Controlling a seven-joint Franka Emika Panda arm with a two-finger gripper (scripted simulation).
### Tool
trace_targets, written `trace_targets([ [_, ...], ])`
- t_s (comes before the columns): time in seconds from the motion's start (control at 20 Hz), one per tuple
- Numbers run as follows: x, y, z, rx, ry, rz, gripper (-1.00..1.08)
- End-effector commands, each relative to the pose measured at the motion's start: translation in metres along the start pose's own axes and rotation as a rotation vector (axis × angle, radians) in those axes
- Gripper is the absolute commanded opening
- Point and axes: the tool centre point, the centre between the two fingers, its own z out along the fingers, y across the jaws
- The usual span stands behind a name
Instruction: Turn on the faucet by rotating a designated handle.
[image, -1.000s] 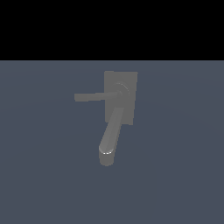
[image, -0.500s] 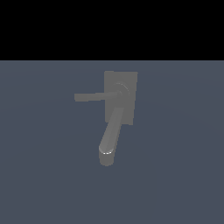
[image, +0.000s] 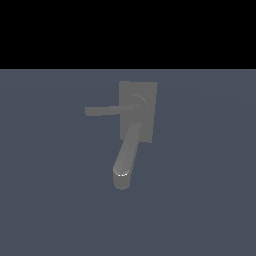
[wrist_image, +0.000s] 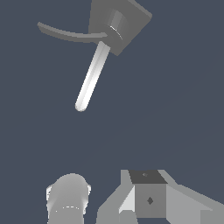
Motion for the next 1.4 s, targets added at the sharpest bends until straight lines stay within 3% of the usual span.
trace_targets([
  [0.0, 0.004, 0.001, 0.005, -0.021, -0.011, -0.011, -1.0],
  [0.35, 0.008, 0.005, 0.006, -0.059, -0.007, -0.016, -1.0],
  [0.75, 0.011, 0.015, -0.017, -0.144, 0.07, 0.018, -1.0],
  [1.05, 0.012, 0.028, -0.051, -0.271, 0.176, 0.063, -1.0],
  [1.35, 0.01, 0.038, -0.107, -0.468, 0.329, 0.123, -1.0],
])
